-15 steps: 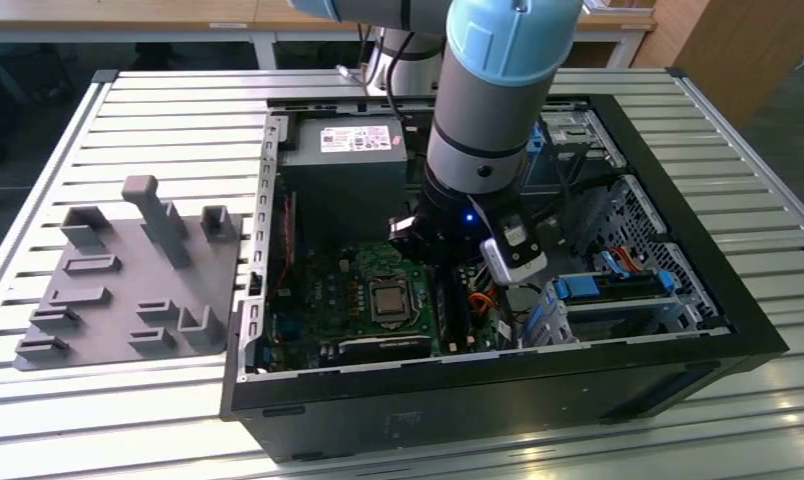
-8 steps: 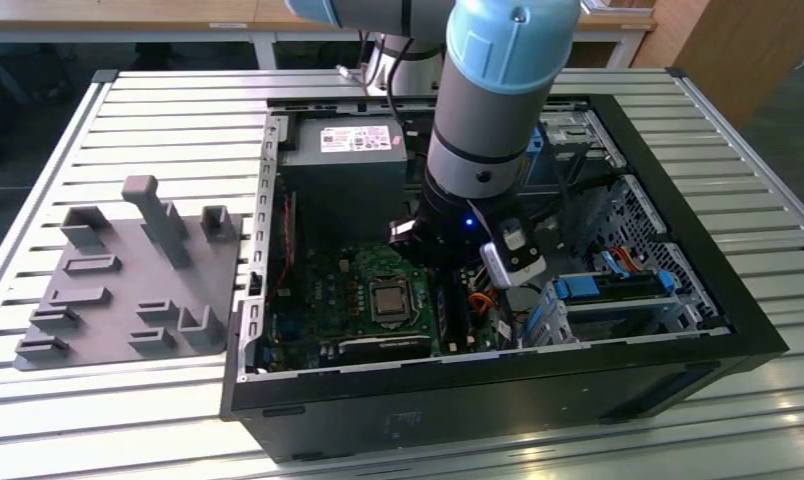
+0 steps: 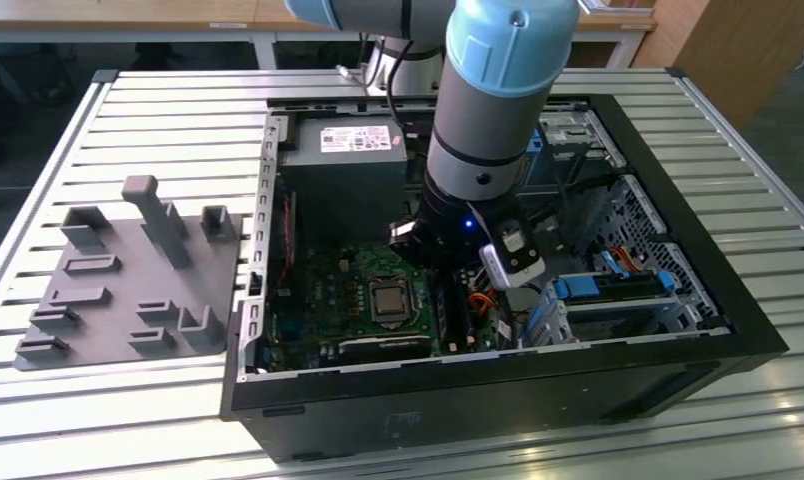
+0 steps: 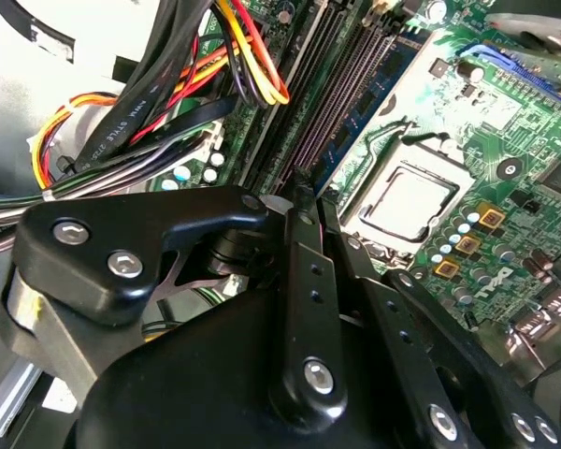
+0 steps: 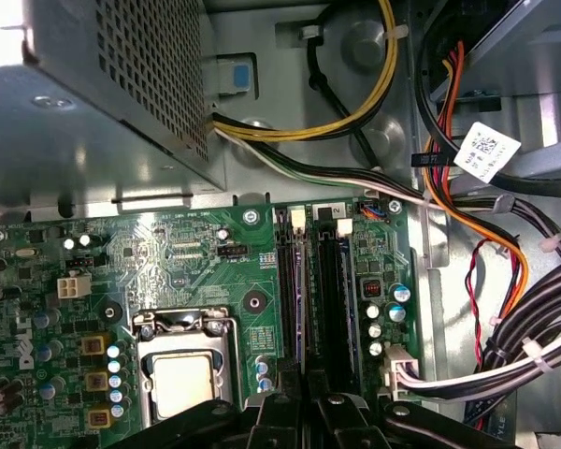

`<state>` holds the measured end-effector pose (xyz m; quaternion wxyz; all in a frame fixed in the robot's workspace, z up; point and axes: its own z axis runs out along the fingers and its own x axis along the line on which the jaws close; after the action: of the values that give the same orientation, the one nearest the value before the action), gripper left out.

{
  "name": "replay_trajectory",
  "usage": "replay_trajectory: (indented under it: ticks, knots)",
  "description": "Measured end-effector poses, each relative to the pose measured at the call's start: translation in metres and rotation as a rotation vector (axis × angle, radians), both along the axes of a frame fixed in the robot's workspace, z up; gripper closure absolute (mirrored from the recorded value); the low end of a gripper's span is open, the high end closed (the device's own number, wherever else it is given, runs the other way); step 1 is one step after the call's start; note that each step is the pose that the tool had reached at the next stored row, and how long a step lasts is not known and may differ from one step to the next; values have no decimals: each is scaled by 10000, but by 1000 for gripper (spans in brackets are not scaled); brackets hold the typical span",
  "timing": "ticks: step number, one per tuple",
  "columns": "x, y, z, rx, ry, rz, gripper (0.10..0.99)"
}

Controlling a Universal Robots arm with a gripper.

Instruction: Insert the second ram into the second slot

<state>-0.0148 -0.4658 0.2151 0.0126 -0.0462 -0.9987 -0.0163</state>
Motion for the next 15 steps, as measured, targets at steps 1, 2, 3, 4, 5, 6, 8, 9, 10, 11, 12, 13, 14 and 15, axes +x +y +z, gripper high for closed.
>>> replay_trajectory:
  ticks: [1,2,3,4,5,6,8,9,10,11,12,13,14,15]
  knots:
    - [0,0,0,1,0,0,945]
    - [0,0,0,1,0,0,945]
    - [0,0,-1,1,0,0,945]
    - [0,0,0,0,0,0,945]
    - [0,0,-1,1,0,0,945]
    - [0,0,0,4,-1,0,945]
    - [0,0,14,4,0,0,945]
    - [0,0,25,3,0,0,945]
    - [0,0,38,3,-1,0,945]
    - [0,0,50,3,0,1,945]
    - [1,0,61,2,0,5,945]
    - [2,0,63,4,0,15,945]
    - [6,0,63,5,-1,48,945]
    - [12,0,63,7,-1,126,945]
